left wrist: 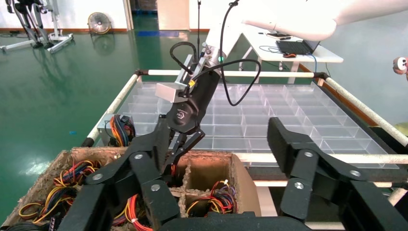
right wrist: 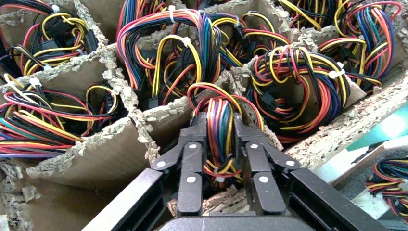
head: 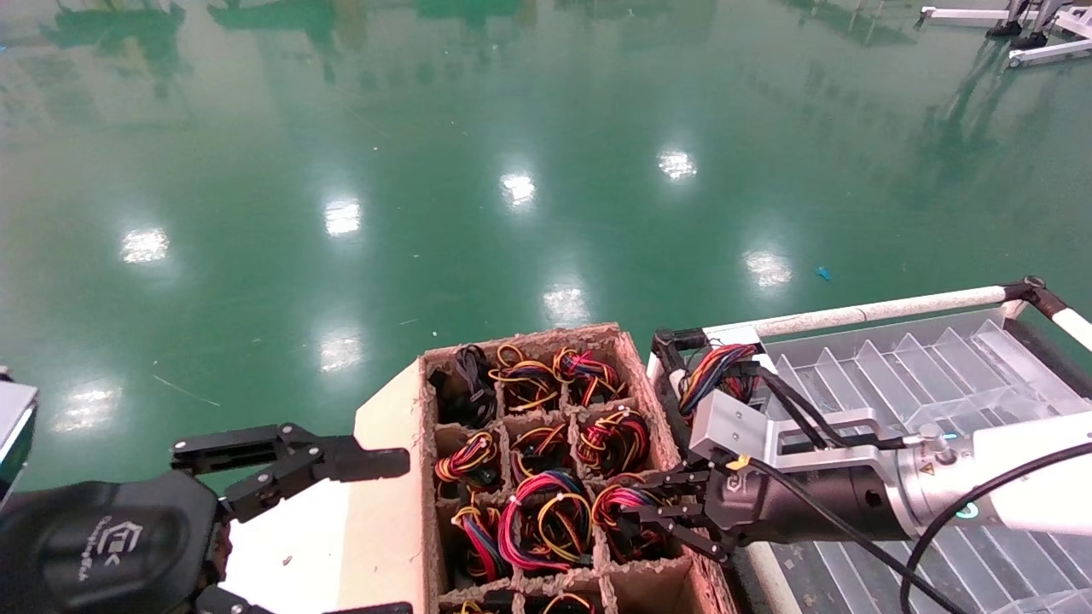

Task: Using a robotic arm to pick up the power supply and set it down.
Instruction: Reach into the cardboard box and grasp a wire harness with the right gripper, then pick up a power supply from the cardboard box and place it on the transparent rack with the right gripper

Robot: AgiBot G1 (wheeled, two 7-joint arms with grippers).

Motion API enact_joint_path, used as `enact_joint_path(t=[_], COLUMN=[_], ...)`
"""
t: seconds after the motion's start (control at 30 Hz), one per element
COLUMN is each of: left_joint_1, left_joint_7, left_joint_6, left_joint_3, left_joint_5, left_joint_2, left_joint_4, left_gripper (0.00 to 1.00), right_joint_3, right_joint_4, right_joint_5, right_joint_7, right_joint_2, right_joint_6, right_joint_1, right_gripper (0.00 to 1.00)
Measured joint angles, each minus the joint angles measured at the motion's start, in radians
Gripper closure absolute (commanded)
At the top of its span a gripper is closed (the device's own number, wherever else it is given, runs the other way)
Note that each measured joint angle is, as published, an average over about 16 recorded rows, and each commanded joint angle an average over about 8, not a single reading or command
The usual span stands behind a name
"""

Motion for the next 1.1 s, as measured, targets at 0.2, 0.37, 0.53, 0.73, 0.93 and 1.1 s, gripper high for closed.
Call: enact_joint_path(t=[0.2,0.37,0.53,0.73,0.93,1.1], left_joint_1=[0.000,0.000,0.000,0.000,0.000,0.000], left_joint_7=[0.000,0.000,0.000,0.000,0.000,0.001], left_joint_6=[0.000,0.000,0.000,0.000,0.000,0.000], left_joint_3=[0.000,0.000,0.001,0.001,0.001,0.001], left_joint_5=[0.000,0.000,0.000,0.000,-0.001,-0.001], left_joint_2=[0.000,0.000,0.000,0.000,0.000,0.000], left_joint_4=[0.000,0.000,0.000,0.000,0.000,0.000], left_gripper=[0.00,0.00,0.00,0.00,0.00,0.00], right_joint_3=[0.008,0.029,0.066,0.120,0.167,0.192], right_joint_4=[0.030,0.063,0.101,0.138,0.148,0.130], right_joint_5=[0.013,0.049,0.108,0.188,0.248,0.267], right_joint_7=[0.019,0.040,0.064,0.092,0.111,0.113], right_joint_2=[0.017,0.040,0.070,0.106,0.135,0.154], right_joint_6=[-0.011,-0.024,-0.036,-0.049,-0.064,-0.083], right_joint_1=[0.005,0.012,0.029,0.068,0.133,0.200], right_gripper=[1.00,1.00,1.00,1.00,1.00,1.00])
